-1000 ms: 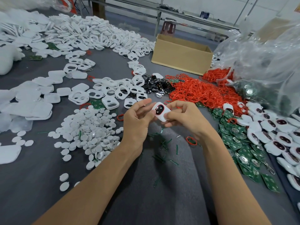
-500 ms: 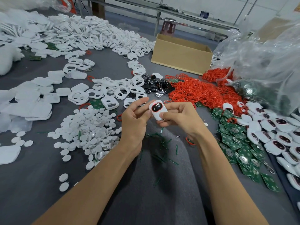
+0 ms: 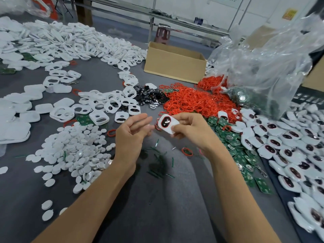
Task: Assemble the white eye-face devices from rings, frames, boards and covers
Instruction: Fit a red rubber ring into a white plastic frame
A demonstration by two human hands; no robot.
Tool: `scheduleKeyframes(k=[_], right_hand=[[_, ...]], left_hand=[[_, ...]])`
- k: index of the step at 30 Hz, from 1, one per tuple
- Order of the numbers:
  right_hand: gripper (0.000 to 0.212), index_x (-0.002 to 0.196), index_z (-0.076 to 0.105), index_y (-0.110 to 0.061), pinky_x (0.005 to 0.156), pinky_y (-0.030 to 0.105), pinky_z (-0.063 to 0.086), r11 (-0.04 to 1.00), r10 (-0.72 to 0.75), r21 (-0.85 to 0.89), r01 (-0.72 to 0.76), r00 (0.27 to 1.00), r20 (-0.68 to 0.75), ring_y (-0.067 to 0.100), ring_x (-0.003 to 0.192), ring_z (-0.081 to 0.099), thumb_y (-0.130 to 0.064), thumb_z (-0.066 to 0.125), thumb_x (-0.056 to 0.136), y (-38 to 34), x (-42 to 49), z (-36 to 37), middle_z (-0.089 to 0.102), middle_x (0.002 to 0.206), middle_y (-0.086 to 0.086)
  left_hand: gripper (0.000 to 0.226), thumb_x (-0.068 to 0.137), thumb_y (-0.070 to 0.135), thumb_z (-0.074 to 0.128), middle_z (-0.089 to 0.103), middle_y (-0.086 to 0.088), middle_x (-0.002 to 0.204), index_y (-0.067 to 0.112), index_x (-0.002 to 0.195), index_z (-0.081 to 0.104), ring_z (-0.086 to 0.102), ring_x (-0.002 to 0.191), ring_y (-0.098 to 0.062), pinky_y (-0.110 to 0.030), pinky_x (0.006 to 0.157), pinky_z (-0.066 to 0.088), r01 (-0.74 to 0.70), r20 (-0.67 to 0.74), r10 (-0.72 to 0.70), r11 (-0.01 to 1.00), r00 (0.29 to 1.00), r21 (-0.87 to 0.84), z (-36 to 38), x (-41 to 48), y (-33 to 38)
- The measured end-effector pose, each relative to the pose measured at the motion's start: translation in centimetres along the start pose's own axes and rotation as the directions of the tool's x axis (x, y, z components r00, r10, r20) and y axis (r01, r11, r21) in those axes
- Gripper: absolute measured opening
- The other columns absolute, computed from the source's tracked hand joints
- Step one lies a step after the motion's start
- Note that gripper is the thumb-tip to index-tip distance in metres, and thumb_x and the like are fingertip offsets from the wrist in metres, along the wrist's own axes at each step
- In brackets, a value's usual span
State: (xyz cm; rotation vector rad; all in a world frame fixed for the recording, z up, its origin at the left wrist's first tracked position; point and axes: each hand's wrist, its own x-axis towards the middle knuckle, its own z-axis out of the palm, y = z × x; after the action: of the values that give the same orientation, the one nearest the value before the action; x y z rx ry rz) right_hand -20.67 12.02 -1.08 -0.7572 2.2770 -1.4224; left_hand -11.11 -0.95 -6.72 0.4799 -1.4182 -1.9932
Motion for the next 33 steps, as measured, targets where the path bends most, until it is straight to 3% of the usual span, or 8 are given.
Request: scheduleKeyframes(k=[5, 8, 10, 13, 21, 26, 30, 33], right_hand=[[0.028, 0.089, 0.064, -0.025, 0.054, 0.022, 0.044, 0.974, 0.056, -0.195, -0.116, 0.956, -0.289, 0.008, 0.055, 0.062, 0.001, 0.064, 0.079, 4.5, -4.9, -6.6, 0.07, 0.074, -0.002], [0.023, 0.097, 0.065, -0.023, 0.057, 0.025, 0.048, 0.943, -0.018, -0.264, -0.202, 0.763, -0.646, 0.012, 0.065, 0.062, -0.008, 0.068, 0.081, 6.8, -7.8, -11.8, 0.068, 0.083, -0.003], [0.024, 0.105, 0.064, -0.021, 0.065, 0.029, 0.048, 0.899, -0.078, -0.333, -0.285, 0.643, -0.762, 0.017, 0.07, 0.062, -0.012, 0.065, 0.083, 8.1, -9.0, -15.1, 0.067, 0.085, 0.001], [0.024, 0.107, 0.065, -0.017, 0.067, 0.032, 0.047, 0.845, -0.055, -0.343, -0.411, 0.57, -0.82, 0.023, 0.066, 0.06, -0.011, 0.059, 0.084, 9.5, -10.0, -18.6, 0.069, 0.093, 0.012], [0.04, 0.126, 0.06, -0.009, 0.091, 0.047, 0.046, 0.707, 0.064, -0.32, -0.631, 0.508, -0.859, 0.039, 0.107, 0.059, -0.023, 0.059, 0.088, 9.8, -9.2, -20.5, 0.062, 0.123, 0.018], [0.03, 0.115, 0.063, -0.006, 0.082, 0.038, 0.042, 0.703, -0.225, -0.527, -0.477, 0.554, -0.801, 0.037, 0.109, 0.053, -0.009, 0.06, 0.085, 7.5, -7.2, -16.8, 0.054, 0.127, 0.025], [0.018, 0.102, 0.071, -0.011, 0.073, 0.028, 0.04, 0.752, -0.361, -0.645, -0.134, 0.735, -0.574, 0.016, 0.072, 0.058, -0.008, 0.063, 0.085, 4.9, -4.2, -9.5, 0.066, 0.107, 0.012], [0.017, 0.093, 0.074, -0.011, 0.077, 0.03, 0.047, 0.8, -0.368, -0.595, 0.08, 0.848, -0.381, 0.021, 0.081, 0.062, -0.002, 0.066, 0.081, 3.4, -2.1, -3.4, 0.071, 0.094, 0.005]], left_hand=[[0.026, 0.091, -0.006, 0.058, 0.076, -0.001, 0.094, 0.015, 0.102, 0.068, 0.071, 0.079, -0.011, -0.019, 0.067, 0.055, -0.006, -0.01, 0.006, 0.999, 1.0, 0.035, -0.2, 0.0, 0.1], [0.024, 0.092, -0.006, 0.056, 0.076, -0.001, 0.09, 0.013, 0.1, 0.068, 0.069, 0.073, -0.01, -0.017, 0.064, 0.054, 0.0, -0.021, 0.001, 0.999, 1.0, 0.038, -0.3, 0.1, 0.3], [0.023, 0.092, -0.005, 0.056, 0.076, 0.0, 0.087, 0.013, 0.098, 0.068, 0.068, 0.07, -0.011, -0.017, 0.062, 0.055, 0.011, -0.025, -0.01, 1.0, 1.0, 0.027, -0.3, 0.2, 0.2], [0.021, 0.092, -0.004, 0.056, 0.076, 0.001, 0.085, 0.013, 0.097, 0.068, 0.067, 0.068, -0.011, -0.018, 0.062, 0.055, 0.026, -0.024, -0.026, 0.999, 0.999, 0.03, -0.5, 0.2, 0.1], [0.019, 0.091, -0.007, 0.056, 0.075, 0.001, 0.077, 0.008, 0.097, 0.067, 0.066, 0.063, -0.009, -0.016, 0.059, 0.054, 0.073, -0.022, -0.072, 0.997, 0.997, 0.041, -0.3, 0.3, -0.3], [0.02, 0.087, -0.002, 0.064, 0.075, -0.004, 0.083, 0.017, 0.092, 0.068, 0.066, 0.069, -0.012, -0.018, 0.061, 0.053, 0.061, -0.024, -0.059, 0.993, 0.998, 0.103, 0.0, 0.1, -0.4], [0.028, 0.083, -0.005, 0.067, 0.076, 0.004, 0.082, 0.023, 0.089, 0.068, 0.069, 0.077, -0.012, -0.027, 0.069, 0.055, 0.003, 0.024, -0.009, 0.969, 1.0, 0.247, 0.2, -0.2, -0.5], [0.028, 0.082, -0.002, 0.069, 0.075, 0.005, 0.082, 0.024, 0.089, 0.068, 0.069, 0.075, -0.011, -0.041, 0.079, 0.058, -0.037, 0.035, 0.027, 0.946, 0.999, 0.321, 0.3, -0.4, -0.4]])
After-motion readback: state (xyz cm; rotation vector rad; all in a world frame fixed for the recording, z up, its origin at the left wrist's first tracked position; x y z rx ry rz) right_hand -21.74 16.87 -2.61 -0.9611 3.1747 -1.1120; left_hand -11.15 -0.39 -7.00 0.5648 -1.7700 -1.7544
